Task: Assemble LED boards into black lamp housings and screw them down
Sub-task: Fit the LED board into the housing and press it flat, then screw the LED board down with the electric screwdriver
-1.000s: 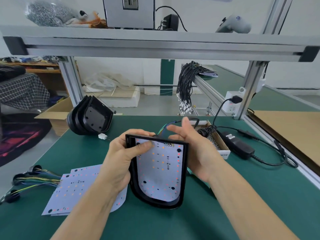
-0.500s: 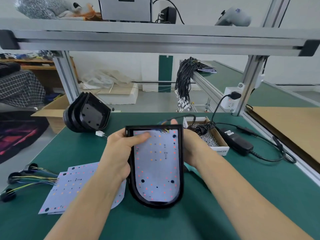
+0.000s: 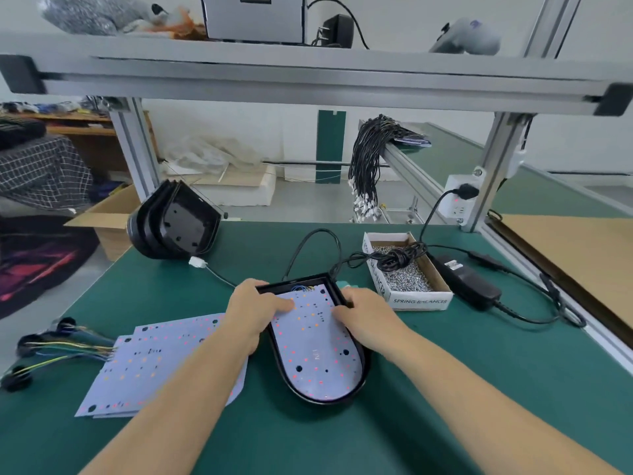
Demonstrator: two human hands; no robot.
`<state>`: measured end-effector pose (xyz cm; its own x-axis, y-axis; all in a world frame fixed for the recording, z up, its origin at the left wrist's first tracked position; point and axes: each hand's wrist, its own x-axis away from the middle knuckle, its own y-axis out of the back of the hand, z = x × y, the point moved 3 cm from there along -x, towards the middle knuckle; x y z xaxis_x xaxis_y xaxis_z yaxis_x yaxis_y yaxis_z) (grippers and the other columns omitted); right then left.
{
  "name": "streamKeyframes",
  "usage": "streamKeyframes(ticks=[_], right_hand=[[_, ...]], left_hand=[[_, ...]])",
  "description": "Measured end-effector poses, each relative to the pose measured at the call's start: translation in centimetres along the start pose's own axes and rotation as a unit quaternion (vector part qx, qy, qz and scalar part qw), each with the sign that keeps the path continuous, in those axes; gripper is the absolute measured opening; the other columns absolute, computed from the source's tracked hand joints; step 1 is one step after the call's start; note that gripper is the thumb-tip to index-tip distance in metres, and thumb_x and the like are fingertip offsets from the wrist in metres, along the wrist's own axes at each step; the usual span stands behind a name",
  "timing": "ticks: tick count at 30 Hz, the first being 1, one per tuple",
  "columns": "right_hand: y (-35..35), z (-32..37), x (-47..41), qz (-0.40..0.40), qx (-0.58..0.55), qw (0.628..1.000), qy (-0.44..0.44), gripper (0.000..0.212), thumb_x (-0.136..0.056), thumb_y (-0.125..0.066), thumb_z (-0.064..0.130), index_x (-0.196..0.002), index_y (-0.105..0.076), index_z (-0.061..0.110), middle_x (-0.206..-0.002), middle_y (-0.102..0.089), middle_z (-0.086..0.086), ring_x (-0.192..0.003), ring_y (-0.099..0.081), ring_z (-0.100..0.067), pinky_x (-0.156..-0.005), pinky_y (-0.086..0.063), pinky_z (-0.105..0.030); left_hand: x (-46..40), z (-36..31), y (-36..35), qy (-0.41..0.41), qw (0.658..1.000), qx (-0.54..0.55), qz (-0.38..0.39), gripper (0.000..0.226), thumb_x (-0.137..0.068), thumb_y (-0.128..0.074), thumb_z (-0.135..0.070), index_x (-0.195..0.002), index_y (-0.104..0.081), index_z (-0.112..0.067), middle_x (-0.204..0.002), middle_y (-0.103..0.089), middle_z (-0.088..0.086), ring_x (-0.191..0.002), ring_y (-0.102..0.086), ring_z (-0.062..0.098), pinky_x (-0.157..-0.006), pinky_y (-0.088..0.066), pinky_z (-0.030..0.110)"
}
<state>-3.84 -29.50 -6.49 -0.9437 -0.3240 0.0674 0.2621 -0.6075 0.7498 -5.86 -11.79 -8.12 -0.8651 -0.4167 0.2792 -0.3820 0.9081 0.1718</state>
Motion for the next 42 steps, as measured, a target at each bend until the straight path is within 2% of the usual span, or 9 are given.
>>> streamKeyframes(ticks=[2,5,8,12,16,22,31,37,42], right_hand=[[0.1,0.0,0.4,0.008,0.026,1.000,0.011,0.029,-0.096,-0.048,0.018,-0.069,-0.038,0.013,-0.066,-0.042,0.000,-0.063,-0.040,-0.019,-0.047,-0.029,-0.018],[1.3,-0.5,1.2,-0.035,0.084,0.995,0.030,0.032,-0.099,-0.042,0.034,-0.072,-0.050,0.020,-0.077,-0.051,-0.004,-0.078,-0.049,-0.024,-0.065,-0.037,-0.031],[4.2,-2.3,1.9,-0.054,0.154,0.986,-0.016,0.023,-0.091,-0.053,0.033,-0.111,-0.059,0.022,-0.105,-0.055,0.000,-0.102,-0.052,-0.022,-0.085,-0.042,-0.033],[4.0,-4.4,2.7,0.060,0.207,0.971,-0.100,0.038,-0.075,-0.068,0.033,-0.108,-0.056,0.019,-0.103,-0.061,-0.001,-0.096,-0.059,-0.023,-0.079,-0.048,-0.030],[3.2,-4.9,1.9,0.034,0.188,0.977,-0.091,0.035,-0.077,-0.067,0.034,-0.104,-0.055,0.014,-0.099,-0.060,-0.005,-0.092,-0.059,-0.026,-0.074,-0.048,-0.030],[5.8,-5.3,2.0,-0.008,-0.243,0.963,-0.116,0.030,-0.066,-0.059,0.001,-0.094,-0.052,0.006,-0.055,-0.054,-0.005,-0.043,-0.046,-0.014,-0.044,-0.038,-0.020],[15.3,-3.9,1.9,-0.167,-0.496,0.850,0.061,0.025,-0.077,-0.065,-0.010,-0.085,-0.055,0.012,-0.065,-0.058,-0.001,-0.056,-0.054,-0.013,-0.053,-0.048,-0.025],[17.6,-5.5,2.9,-0.263,-0.498,0.818,0.116,0.029,-0.079,-0.067,-0.007,-0.081,-0.051,0.016,-0.060,-0.052,0.005,-0.046,-0.045,-0.011,-0.047,-0.043,-0.022],[17.1,-5.8,3.2,-0.339,-0.504,0.785,0.123,0.031,-0.079,-0.067,-0.006,-0.069,-0.056,0.020,-0.056,-0.049,0.003,-0.044,-0.041,-0.013,-0.049,-0.037,-0.025]], left_hand=[[0.2,0.0,0.0,-0.039,0.997,-0.058,-0.012,0.047,-0.072,-0.078,0.000,-0.109,-0.052,-0.011,-0.090,-0.060,0.003,-0.073,-0.057,0.017,-0.063,-0.047,0.027],[-0.1,0.0,-0.1,-0.062,0.995,-0.085,0.000,0.043,-0.071,-0.078,0.002,-0.107,-0.058,-0.009,-0.091,-0.063,0.008,-0.071,-0.059,0.023,-0.065,-0.048,0.030],[-0.2,-0.5,-0.4,-0.080,0.989,-0.125,0.025,0.037,-0.070,-0.074,0.003,-0.104,-0.061,-0.008,-0.083,-0.063,0.006,-0.065,-0.055,0.021,-0.059,-0.042,0.025],[0.1,-0.4,-0.3,-0.083,0.989,-0.121,0.030,0.047,-0.069,-0.077,-0.001,-0.109,-0.056,-0.015,-0.091,-0.062,0.000,-0.075,-0.059,0.022,-0.065,-0.046,0.027],[0.2,-0.2,0.4,-0.075,0.990,-0.110,0.051,0.051,-0.069,-0.078,0.001,-0.112,-0.058,-0.019,-0.096,-0.066,0.004,-0.083,-0.064,0.028,-0.082,-0.052,0.038],[0.4,0.0,1.0,-0.059,0.991,-0.098,0.068,0.065,-0.053,-0.083,-0.011,-0.112,-0.059,-0.023,-0.110,-0.066,0.006,-0.095,-0.067,0.029,-0.096,-0.050,0.047],[-0.1,-1.5,0.8,-0.084,0.977,-0.186,0.067,0.073,-0.068,-0.085,-0.011,-0.131,-0.048,-0.017,-0.118,-0.052,0.000,-0.097,-0.052,0.012,-0.085,-0.037,0.028],[0.5,-6.6,-2.5,-0.252,0.894,-0.369,-0.015,0.052,-0.074,-0.078,-0.030,-0.121,-0.058,-0.022,-0.116,-0.059,-0.002,-0.113,-0.053,0.020,-0.092,-0.043,0.035],[1.2,-10.3,-13.3,-0.385,0.801,-0.442,0.122,0.013,-0.087,-0.064,-0.022,-0.093,-0.074,-0.028,-0.097,-0.069,-0.010,-0.098,-0.063,0.015,-0.090,-0.049,0.032]])
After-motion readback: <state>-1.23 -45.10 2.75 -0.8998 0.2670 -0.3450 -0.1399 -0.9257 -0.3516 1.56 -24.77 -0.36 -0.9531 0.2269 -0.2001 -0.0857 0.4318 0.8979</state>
